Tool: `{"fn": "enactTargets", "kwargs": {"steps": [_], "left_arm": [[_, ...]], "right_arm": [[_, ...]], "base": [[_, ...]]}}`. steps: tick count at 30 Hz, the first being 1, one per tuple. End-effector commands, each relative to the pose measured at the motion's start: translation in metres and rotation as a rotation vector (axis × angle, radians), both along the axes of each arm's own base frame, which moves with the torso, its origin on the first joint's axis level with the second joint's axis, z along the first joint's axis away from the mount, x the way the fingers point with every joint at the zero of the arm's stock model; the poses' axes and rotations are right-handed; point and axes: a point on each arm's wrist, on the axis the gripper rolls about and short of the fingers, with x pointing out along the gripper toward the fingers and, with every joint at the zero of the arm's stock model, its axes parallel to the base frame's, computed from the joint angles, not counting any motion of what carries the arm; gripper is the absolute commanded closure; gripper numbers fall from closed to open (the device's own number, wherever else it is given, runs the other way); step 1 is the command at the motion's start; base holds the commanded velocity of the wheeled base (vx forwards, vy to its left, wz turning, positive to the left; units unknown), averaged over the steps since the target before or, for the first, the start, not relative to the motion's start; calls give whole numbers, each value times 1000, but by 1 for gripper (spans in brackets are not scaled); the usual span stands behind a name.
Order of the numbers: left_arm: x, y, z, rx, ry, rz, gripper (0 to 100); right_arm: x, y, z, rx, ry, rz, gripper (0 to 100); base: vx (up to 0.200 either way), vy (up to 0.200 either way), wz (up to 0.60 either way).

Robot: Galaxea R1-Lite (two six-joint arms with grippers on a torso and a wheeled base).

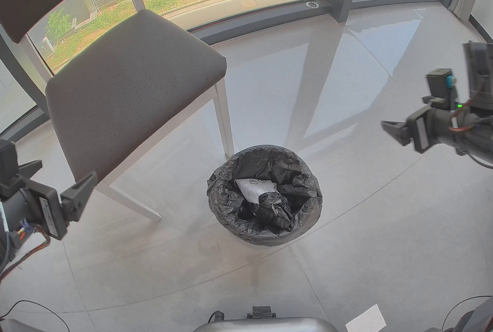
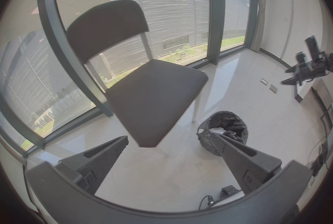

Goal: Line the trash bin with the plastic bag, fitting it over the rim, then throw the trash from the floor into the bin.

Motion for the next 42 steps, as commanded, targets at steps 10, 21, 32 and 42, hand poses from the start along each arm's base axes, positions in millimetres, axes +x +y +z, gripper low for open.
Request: {"fn": "enactTargets", "kwargs": {"steps": [10,21,32,42], "left_arm": [[-118,119,-1,41,-205,319,0],[-196,138,-25,102,-208,529,0],[-221,129,-47,-14,-222,614,0],[-220,128,-48,-114,-240,552,0]], "right_arm": [[-261,-136,-1,-113,-258,-488,0],[-357,-126,-51,-161,-236,-741,0],[-342,-114,-90,192,-230,-669,0],[-258,-111,-160,400,-401,-219,0]], "base": [[0,0,0],[0,0,0],[0,0,0],[0,0,0]]}}
